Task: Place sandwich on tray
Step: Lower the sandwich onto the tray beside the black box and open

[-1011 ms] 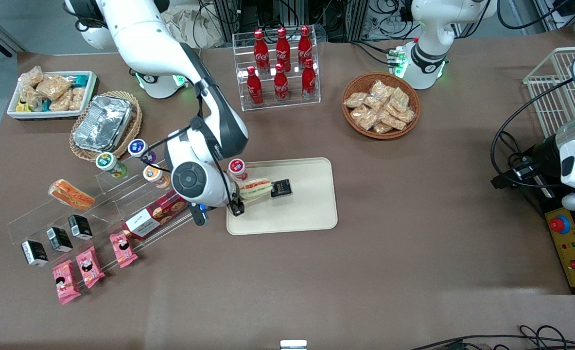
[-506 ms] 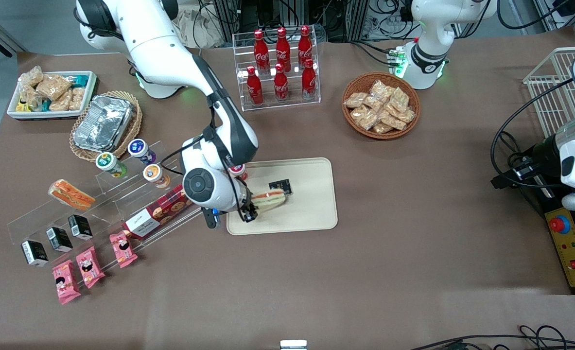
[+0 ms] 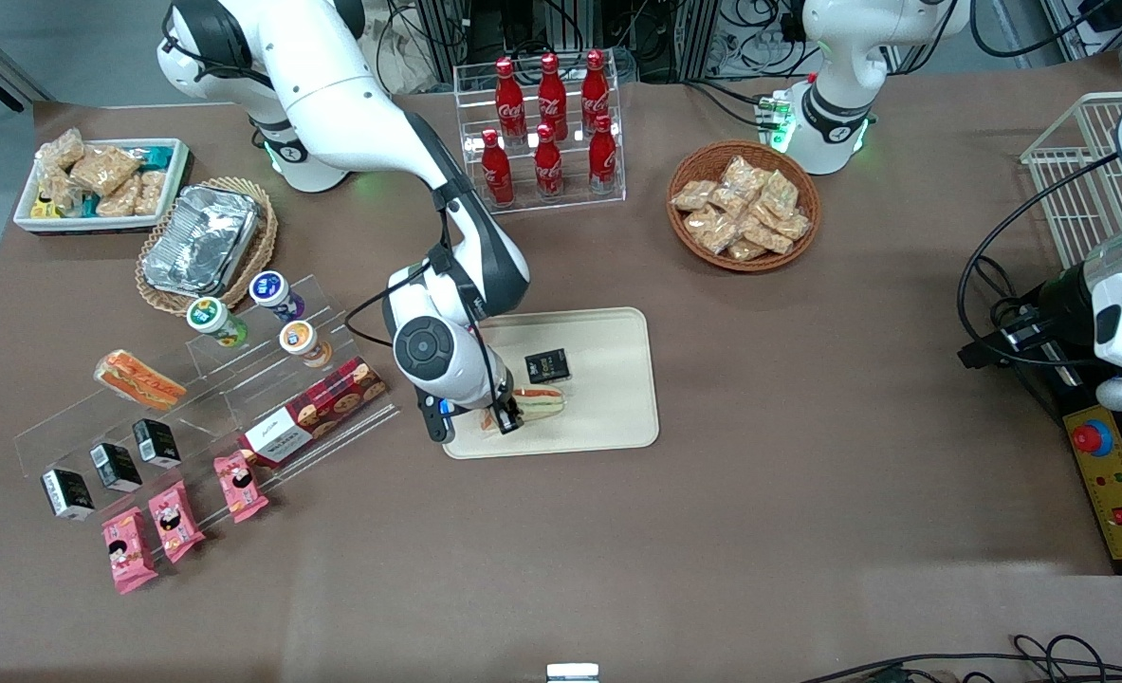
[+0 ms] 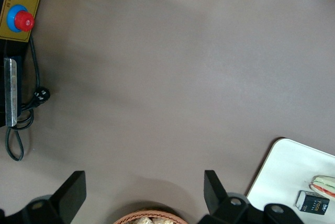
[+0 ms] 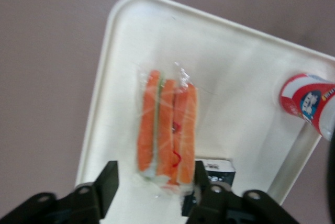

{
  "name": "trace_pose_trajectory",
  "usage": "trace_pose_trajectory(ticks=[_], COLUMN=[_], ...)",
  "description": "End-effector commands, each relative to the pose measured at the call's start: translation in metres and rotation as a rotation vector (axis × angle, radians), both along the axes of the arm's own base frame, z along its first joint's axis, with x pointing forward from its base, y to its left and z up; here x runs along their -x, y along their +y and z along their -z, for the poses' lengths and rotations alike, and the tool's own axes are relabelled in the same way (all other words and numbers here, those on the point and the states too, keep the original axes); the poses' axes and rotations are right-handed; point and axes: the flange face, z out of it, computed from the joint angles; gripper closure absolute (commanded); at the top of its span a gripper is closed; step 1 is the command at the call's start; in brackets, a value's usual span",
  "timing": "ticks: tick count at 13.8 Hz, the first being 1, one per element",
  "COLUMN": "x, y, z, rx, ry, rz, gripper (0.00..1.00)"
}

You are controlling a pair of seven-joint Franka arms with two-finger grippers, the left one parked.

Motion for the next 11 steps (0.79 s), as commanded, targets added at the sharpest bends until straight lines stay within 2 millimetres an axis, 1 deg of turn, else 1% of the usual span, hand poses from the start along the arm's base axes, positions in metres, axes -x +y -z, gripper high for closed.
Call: trace_pose_trajectory(ticks=[1, 2, 3, 5, 7, 9, 11], x=[-0.009, -0.009, -0.009, -0.009, -0.018, -0.032, -0.044], y=[-0.005, -0.005, -0.007, -0.012, -0.041, -0.076, -0.123], z=[-0.04, -0.055, -0.075, -0.096, -0.108, -0.111, -0.134], rx=[-0.01, -0.012, -0.015, -0.034, -0.037, -0.047, -0.038], ry=[-0.064, -0.087, -0.118, -0.133, -0.123, -0.132, -0.147], rz=[-0.056, -0.087, -0.129, -0.241, -0.355, -0.531, -0.675], gripper=[0.01, 0.01, 0.01, 0.01, 0.01, 0.01, 0.01])
